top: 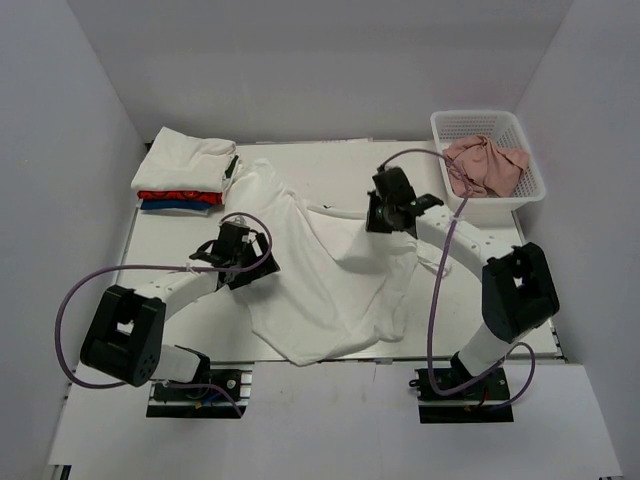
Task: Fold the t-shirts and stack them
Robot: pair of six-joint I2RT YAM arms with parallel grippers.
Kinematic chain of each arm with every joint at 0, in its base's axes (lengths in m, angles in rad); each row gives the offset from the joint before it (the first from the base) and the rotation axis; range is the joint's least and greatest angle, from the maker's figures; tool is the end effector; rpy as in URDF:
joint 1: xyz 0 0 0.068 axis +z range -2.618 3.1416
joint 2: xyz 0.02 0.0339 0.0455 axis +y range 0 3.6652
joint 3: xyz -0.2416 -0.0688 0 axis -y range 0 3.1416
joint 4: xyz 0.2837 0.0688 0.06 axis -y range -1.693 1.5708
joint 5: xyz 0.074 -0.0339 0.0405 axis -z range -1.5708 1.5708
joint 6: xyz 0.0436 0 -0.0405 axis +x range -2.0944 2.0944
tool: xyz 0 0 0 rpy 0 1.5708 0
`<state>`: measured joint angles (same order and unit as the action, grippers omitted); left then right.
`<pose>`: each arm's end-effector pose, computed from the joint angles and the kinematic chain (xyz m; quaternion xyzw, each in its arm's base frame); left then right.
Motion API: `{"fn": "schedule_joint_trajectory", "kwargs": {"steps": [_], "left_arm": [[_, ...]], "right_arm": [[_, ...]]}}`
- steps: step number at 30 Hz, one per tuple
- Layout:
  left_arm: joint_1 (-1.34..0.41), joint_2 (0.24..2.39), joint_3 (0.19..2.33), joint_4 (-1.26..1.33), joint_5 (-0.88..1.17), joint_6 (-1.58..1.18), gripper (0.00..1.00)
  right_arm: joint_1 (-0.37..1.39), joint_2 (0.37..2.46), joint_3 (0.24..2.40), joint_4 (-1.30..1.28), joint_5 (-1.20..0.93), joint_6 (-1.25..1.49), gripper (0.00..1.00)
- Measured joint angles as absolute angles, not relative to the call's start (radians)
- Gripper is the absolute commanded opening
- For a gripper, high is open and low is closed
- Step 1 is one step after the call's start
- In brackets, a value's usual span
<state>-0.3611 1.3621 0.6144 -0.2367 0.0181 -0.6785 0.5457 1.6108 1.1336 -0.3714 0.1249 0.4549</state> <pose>0.2653 -0.1010 0.1030 -0.1487 0.9457 -0.1511 0.2465 0.3334 0.1961 0.1899 -0.0203 0.9337 0.1179 0.3374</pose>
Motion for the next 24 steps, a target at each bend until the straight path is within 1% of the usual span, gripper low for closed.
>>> {"fn": "schedule_joint_trajectory", "kwargs": {"steps": [4,8,10,11,12,13,14,15,16,18,22,23,24], "left_arm": [[-0.364,1.397,0.651,-0.265,-0.023,-0.683,1.00],[-0.364,1.430,0.686,-0.290,-0.063,-0.686,1.00],[-0.364,1.445,0.703,-0.303,-0.076,-0.686,1.00],[-0.364,1.450,0.708,-0.306,-0.081,-0.685,1.00],[-0.364,1.454,0.712,-0.308,-0.088,-0.683,1.00],[-0.364,1.456,0.715,-0.311,-0.092,-0.681,1.00],[-0.364,1.459,0.718,-0.314,-0.095,-0.677,1.00],[-0.364,1.462,0.721,-0.316,-0.097,-0.673,1.00],[-0.364,1.464,0.726,-0.321,-0.100,-0.671,1.00],[-0.364,1.475,0.740,-0.335,-0.113,-0.661,1.00],[-0.364,1.514,0.786,-0.376,-0.162,-0.642,1.00],[-0.364,1.534,0.806,-0.392,-0.178,-0.639,1.00],[-0.363,1.556,0.831,-0.409,-0.193,-0.636,1.00]], "right_arm": [[0.488,1.728,1.389,-0.380,0.175,0.539,0.00],[0.387,1.918,1.681,-0.376,0.246,0.623,0.00],[0.327,2.011,1.782,-0.324,0.282,0.651,0.00],[0.296,2.044,1.799,-0.290,0.291,0.657,0.06],[0.270,2.064,1.800,-0.264,0.289,0.658,0.19],[0.242,2.084,1.800,-0.243,0.282,0.657,0.23],[0.215,2.102,1.800,-0.226,0.274,0.648,0.33],[0.192,2.115,1.800,-0.212,0.264,0.642,0.51],[0.168,2.123,1.800,-0.201,0.247,0.617,0.79],[0.139,2.129,1.801,-0.192,0.212,0.572,0.90],[0.139,2.116,1.813,-0.194,0.120,0.449,0.90],[0.148,2.093,1.790,-0.196,0.100,0.425,0.90],[0.168,2.024,1.712,-0.207,0.077,0.390,0.90]]}}
